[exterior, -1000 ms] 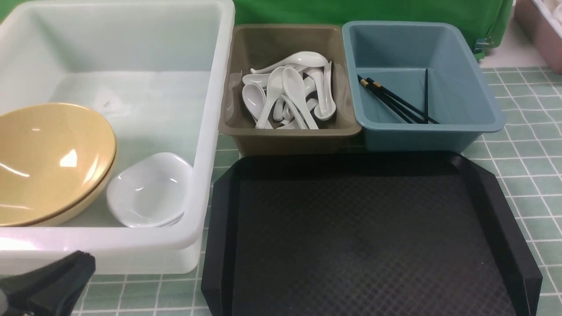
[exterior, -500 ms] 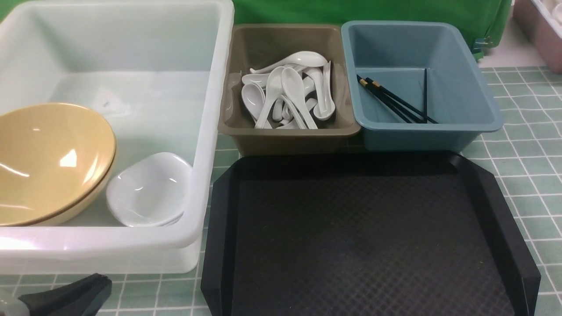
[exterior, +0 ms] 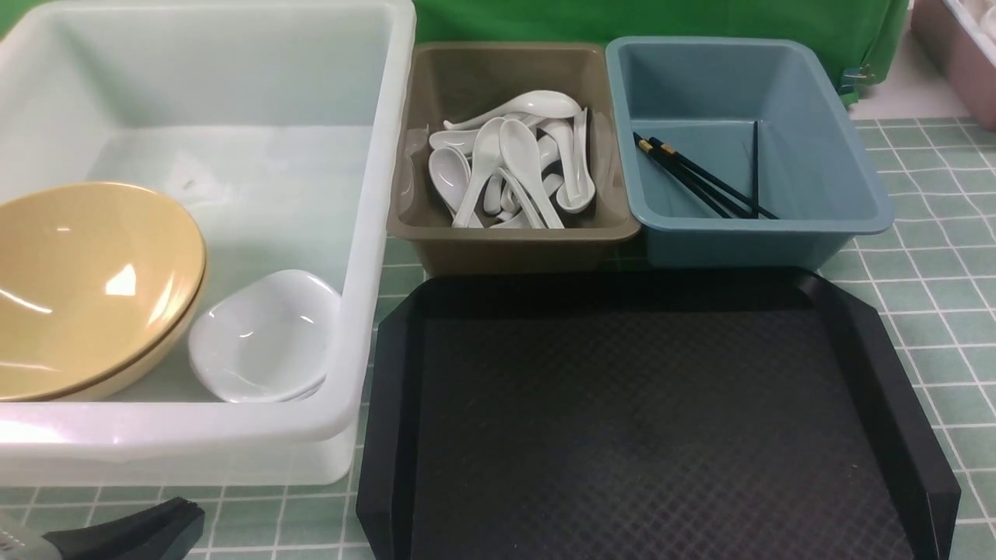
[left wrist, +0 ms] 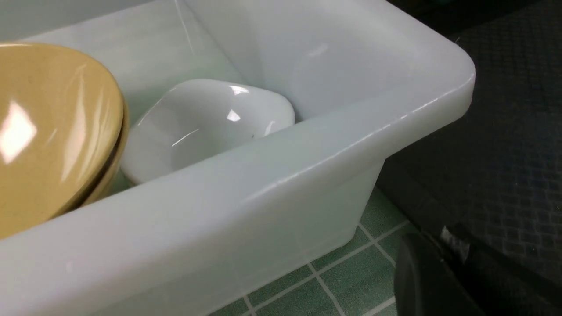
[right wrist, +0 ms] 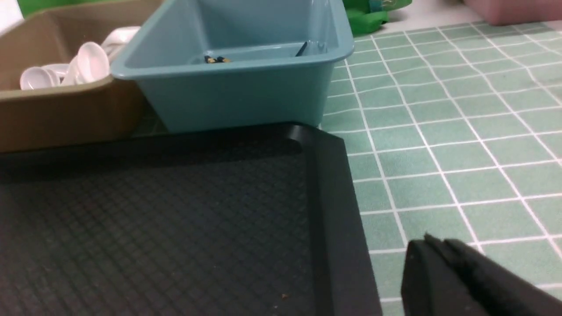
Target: On blue table put chopsticks spoon bowls plates into blue grey white boxes.
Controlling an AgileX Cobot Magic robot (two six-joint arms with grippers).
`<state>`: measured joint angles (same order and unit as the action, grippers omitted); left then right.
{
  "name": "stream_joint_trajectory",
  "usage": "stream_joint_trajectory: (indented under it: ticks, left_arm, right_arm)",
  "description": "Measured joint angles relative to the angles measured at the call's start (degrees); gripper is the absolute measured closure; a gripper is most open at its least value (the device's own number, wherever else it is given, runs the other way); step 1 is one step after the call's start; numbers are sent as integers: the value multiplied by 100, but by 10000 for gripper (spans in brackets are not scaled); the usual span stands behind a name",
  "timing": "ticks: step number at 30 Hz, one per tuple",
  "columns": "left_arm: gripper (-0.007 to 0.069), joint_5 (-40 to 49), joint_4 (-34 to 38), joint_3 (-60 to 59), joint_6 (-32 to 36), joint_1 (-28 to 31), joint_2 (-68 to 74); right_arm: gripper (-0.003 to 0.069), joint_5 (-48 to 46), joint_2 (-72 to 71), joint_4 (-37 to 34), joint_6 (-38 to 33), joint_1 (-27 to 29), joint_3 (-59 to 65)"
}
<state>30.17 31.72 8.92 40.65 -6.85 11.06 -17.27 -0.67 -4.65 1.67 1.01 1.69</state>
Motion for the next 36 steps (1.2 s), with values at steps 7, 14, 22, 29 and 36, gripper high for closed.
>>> stream_joint_trajectory:
  ticks: [7, 14, 22, 29, 36]
  left_arm:
    - [623, 4, 0, 0, 0, 0, 0]
    - [623, 4, 0, 0, 0, 0, 0]
    - [623, 4, -2, 0, 0, 0, 0]
    - [623, 4, -2, 0, 0, 0, 0]
    - [623, 4, -9, 0, 0, 0, 0]
  right_arm:
    - [597, -11, 0, -25, -435, 0, 0]
    - [589, -11, 0, -33, -494, 0, 0]
    - [580, -18, 0, -40, -498, 0, -5]
    - [579, -18, 0, -40, -500, 0, -5]
    - [572, -20, 0, -40, -500, 0, -5]
